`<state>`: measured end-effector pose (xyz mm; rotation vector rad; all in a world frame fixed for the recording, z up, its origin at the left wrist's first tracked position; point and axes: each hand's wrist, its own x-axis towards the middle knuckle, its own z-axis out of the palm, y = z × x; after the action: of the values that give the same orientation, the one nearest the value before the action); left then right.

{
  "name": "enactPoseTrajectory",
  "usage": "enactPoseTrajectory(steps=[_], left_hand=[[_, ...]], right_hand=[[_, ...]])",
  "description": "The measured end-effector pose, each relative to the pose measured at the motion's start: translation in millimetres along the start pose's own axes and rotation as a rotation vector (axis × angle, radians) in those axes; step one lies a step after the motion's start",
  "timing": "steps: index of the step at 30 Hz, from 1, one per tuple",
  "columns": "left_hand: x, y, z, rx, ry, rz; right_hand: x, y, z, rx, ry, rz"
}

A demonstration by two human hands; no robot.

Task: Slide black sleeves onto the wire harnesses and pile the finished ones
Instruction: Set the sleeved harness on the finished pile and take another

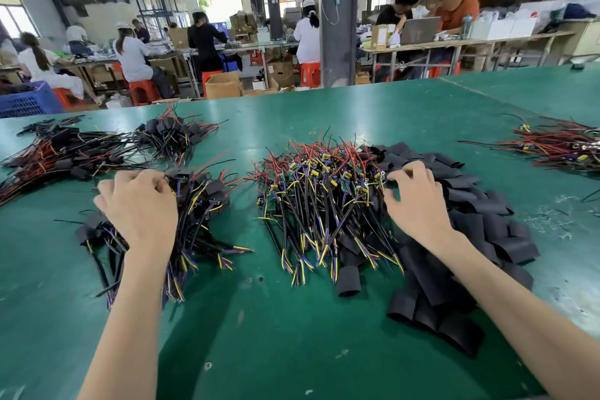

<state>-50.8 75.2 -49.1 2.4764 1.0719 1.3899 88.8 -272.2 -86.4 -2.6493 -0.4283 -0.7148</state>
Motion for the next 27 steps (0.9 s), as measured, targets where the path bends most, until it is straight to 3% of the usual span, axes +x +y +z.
enactPoseTrajectory(steps=[2, 5, 8, 10, 18, 27], left_hand=[[-2.9, 6.0, -1.4, 0.033, 0.036, -0.037], [-6.6, 10.7, -0.7, 0.047, 0.051, 0.076], [-6.0, 10.2, 4.2, -0.04, -0.133, 0.187], [-5.5, 10.1, 7.5, -0.043, -0.218, 0.139], [-6.0, 8.8, 8.3, 0.031, -0.153, 0.012], [-15.0, 7.8, 13.1, 0.15, -0.311, 0.04]], right_hand=[[1.4, 1.5, -0.5, -0.021, -0.011, 0.039], [4.1, 5.8, -1.9, -0.059, -0.038, 0.112], [5.7, 10.2, -3.5, -0.052, -0.067, 0.158], [7.0, 10.2, -3.4, -0.026, -0.082, 0.143], [4.8, -7.7, 5.1, 0.411, -0.319, 0.14], [4.8, -10.1, 6.5, 0.551, -0.376, 0.17]])
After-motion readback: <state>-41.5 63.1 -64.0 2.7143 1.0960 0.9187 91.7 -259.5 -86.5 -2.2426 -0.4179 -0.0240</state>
